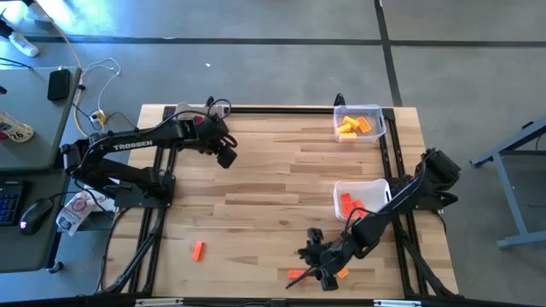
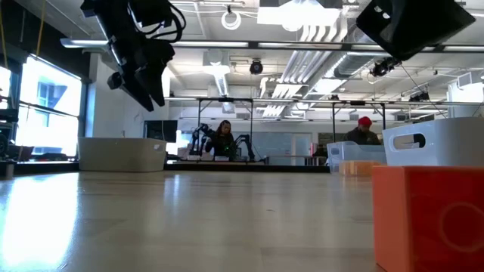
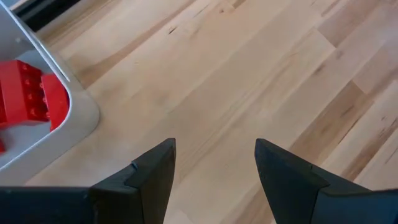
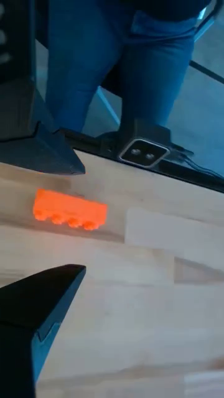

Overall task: Sort & place blocks by color
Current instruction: Put the orange game piece into the white bin

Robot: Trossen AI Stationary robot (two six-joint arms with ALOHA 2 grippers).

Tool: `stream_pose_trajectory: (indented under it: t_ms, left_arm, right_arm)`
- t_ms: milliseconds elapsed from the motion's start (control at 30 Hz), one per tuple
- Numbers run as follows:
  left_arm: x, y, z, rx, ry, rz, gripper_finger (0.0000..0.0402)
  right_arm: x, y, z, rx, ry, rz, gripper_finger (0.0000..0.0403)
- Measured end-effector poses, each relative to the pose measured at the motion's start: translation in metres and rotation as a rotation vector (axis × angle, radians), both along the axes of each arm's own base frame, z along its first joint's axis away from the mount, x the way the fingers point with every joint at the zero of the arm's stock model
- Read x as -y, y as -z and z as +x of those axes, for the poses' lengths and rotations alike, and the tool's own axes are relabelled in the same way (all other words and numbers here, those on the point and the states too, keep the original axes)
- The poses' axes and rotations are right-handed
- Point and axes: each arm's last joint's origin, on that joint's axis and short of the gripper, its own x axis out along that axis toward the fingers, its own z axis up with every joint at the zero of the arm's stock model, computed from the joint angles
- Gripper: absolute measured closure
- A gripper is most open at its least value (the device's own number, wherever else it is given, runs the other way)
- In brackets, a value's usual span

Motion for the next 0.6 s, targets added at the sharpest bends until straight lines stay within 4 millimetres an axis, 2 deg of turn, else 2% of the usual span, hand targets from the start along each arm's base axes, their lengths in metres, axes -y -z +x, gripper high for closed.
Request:
stream_pose_trajectory:
  t_ms: [233, 600]
  left_arm:
    - [0.011, 0.001, 0.004, -0.012, 0.009, -0.012, 0.0195]
    - [0.029, 0.004, 0.004, -0.076, 0.035, -0.042, 0.0195]
  right_arm:
    - [-0.018, 0.02, 0.003, 0.02, -0.03, 0.018, 0.0169]
    - [-0.025, 0.053, 0.009, -0.018, 0.0, -0.012, 0.0169]
